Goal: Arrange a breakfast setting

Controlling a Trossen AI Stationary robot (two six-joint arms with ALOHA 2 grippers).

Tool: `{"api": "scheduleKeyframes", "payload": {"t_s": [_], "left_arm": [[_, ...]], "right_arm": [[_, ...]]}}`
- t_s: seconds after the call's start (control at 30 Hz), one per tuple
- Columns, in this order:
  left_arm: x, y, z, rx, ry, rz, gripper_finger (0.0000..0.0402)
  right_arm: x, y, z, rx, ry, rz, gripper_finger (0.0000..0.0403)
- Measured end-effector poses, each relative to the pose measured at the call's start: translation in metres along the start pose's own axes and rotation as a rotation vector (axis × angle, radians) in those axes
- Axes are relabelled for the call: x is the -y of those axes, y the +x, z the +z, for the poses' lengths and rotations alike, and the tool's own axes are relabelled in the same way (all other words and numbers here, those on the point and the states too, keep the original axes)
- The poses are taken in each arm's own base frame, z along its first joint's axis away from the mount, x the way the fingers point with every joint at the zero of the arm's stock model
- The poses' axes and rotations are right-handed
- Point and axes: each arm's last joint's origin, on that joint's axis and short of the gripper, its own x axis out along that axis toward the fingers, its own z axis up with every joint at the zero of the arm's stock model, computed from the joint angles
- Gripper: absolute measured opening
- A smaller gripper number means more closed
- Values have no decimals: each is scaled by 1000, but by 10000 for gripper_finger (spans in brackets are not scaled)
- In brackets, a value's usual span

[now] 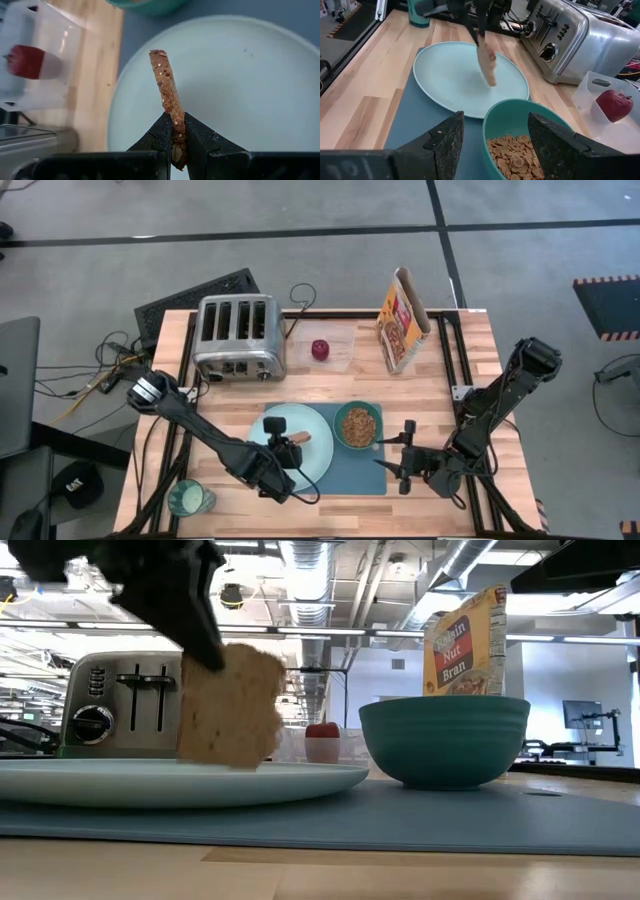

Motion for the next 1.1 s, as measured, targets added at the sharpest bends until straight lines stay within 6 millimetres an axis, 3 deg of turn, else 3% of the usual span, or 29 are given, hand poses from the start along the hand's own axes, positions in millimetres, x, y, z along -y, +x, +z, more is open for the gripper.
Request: {"api": "scheduleKeyframes", "payload": {"t_s": [0.43,0.6,0.9,1.1], "left_arm": [[6,14,-18,-91,-67,-88,27],[7,14,-17,-95,-130,-110,81],[12,14,-11,-74,-247,-183,234],[25,4,-3,68,-200,-227,260]], "right_arm": [[0,0,0,1,6,0,249],[0,0,0,0,11,1,249],[1,2,0,-6,21,4,249],[2,4,1,-7,42,0,249]]}}
